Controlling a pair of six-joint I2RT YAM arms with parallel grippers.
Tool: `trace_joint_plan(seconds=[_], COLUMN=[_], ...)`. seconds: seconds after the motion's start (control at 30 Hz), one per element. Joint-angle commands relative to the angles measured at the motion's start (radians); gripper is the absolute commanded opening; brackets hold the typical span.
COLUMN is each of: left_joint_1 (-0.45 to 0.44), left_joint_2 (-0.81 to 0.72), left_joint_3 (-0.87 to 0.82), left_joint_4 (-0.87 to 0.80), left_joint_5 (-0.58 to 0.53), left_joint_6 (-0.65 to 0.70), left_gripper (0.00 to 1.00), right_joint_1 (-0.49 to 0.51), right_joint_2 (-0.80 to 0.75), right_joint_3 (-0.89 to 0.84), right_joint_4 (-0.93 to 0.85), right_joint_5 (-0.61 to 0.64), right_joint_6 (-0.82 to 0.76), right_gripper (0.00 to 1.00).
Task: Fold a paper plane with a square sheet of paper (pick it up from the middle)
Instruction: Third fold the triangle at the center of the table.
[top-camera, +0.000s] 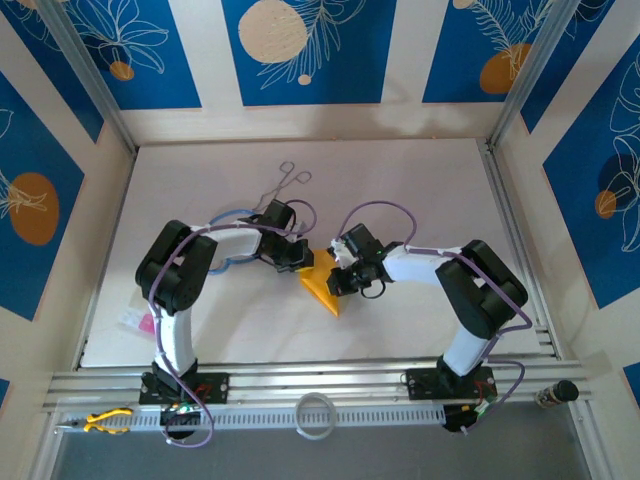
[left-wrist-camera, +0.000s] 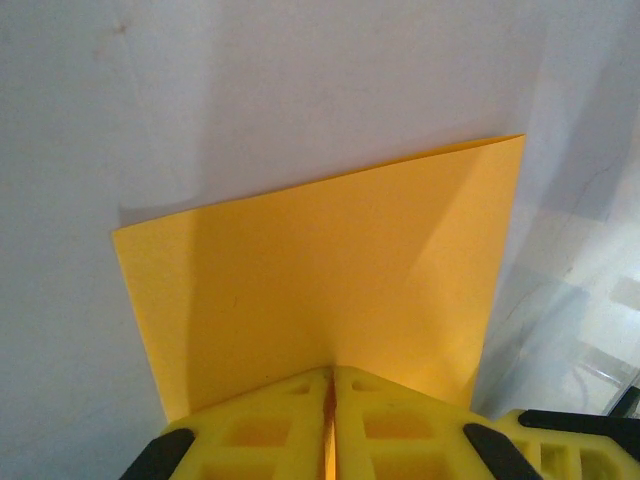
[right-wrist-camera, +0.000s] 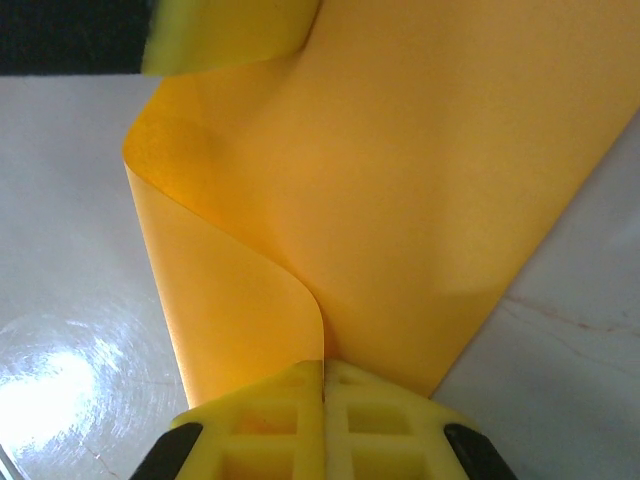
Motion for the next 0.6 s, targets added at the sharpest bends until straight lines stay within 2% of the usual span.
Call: trace_joint_plan(seconds=[0.0, 0.57], left_joint_1=[-0.008, -0.007], left_joint_2=[0.015, 0.015], left_joint_3=[-0.036, -0.038], left_joint_4=[-0.063, -0.060], left_joint_5=[-0.045, -0.046], left_joint_6=[0.013, 0.011], left_gripper=[0.12, 0.12], right_joint_1=[0.012, 0.013], right_joint_2=[0.017, -0.020], right_joint_3=[0.025, 0.028], right_joint_4=[-0.033, -0.042], right_joint_5=[0.017, 0.025], right_joint_6=[-0.014, -0.014], right_gripper=[0.03, 0.03])
